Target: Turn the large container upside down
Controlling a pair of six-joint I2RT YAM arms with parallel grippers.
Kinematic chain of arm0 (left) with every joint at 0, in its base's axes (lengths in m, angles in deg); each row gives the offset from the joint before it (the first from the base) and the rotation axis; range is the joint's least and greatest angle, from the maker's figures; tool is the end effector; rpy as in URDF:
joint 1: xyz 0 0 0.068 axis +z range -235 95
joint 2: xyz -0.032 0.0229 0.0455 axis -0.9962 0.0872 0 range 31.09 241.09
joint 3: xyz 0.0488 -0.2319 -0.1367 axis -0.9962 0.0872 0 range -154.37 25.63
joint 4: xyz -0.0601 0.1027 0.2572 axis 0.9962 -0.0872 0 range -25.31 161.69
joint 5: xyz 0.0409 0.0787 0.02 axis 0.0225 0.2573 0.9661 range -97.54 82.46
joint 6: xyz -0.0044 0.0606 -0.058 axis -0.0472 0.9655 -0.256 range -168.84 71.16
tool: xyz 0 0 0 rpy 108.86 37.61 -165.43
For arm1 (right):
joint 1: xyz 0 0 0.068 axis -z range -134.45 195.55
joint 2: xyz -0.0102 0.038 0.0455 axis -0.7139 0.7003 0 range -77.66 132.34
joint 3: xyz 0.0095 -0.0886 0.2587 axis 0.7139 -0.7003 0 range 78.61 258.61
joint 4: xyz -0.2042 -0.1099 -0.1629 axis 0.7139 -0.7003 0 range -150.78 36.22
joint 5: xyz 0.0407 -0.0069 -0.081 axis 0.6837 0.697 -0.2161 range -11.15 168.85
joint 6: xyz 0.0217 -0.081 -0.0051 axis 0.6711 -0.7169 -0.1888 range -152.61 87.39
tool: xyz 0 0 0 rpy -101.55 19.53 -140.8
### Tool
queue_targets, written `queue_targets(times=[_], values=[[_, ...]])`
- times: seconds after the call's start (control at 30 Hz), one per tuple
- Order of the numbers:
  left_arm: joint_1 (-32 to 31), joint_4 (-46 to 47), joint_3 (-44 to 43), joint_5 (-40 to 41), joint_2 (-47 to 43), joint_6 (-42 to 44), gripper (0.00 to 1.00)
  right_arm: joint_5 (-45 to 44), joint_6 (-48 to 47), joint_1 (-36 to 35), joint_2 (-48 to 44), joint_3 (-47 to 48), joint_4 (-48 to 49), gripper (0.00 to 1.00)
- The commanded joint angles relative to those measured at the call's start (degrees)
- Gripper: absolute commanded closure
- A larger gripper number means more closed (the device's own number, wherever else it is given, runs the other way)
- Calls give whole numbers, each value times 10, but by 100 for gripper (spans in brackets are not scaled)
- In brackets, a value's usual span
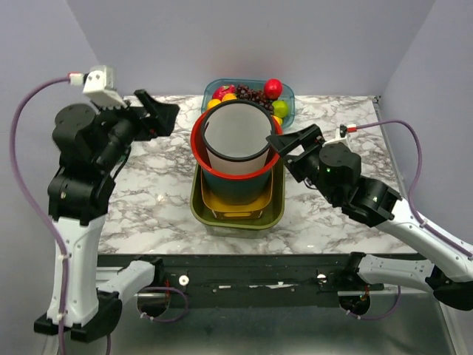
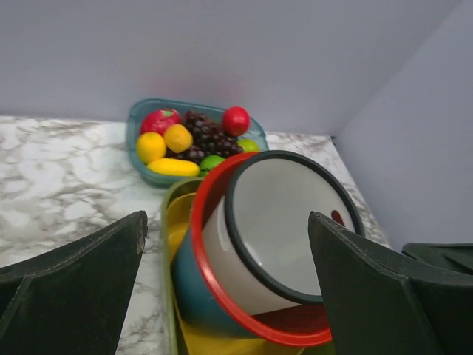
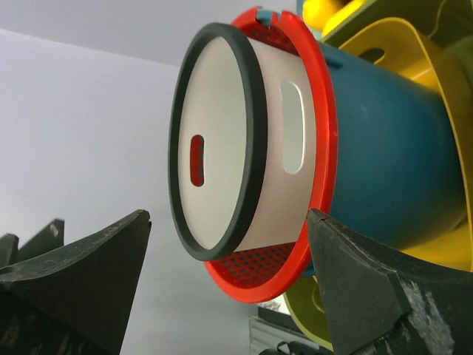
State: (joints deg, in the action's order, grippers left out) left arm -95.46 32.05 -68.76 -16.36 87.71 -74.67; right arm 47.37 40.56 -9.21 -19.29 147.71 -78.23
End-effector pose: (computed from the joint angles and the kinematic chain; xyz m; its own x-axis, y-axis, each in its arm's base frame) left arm 0.1910 -0.0467 0.5415 -0.1726 -0.4059 -0.8975 0.2833 0.8522 -0.4399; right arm 0.1851 0.1954 0.4155 -0.4261 0.8116 -0.3997 0.0141 0.4477 0.8941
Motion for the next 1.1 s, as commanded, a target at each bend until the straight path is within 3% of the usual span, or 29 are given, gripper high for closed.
queue_targets(times=[0.0, 0.13, 0.23, 0.27, 0.37, 0.47, 1.07], values=[[3, -48, -21, -174, 88, -61, 1, 28, 41, -7, 13, 17, 42, 6], [3, 2, 31, -190, 96, -90, 7, 28, 62, -28, 50, 46, 32, 7], [2, 5, 39, -210, 117, -101, 9, -3, 147, -50, 67, 54, -18, 7], [1, 13, 45, -217, 119, -105, 9, -24, 207, -57, 68, 51, -32, 7], [0, 19, 52, -212, 121, -111, 12, -104, 232, -97, 72, 48, -24, 8], [-1, 31, 54, -220, 123, -120, 13, -140, 290, -118, 93, 74, -86, 10], [-18, 66, 151, -269, 125, -138, 16, -123, 277, -119, 146, 85, -34, 15]])
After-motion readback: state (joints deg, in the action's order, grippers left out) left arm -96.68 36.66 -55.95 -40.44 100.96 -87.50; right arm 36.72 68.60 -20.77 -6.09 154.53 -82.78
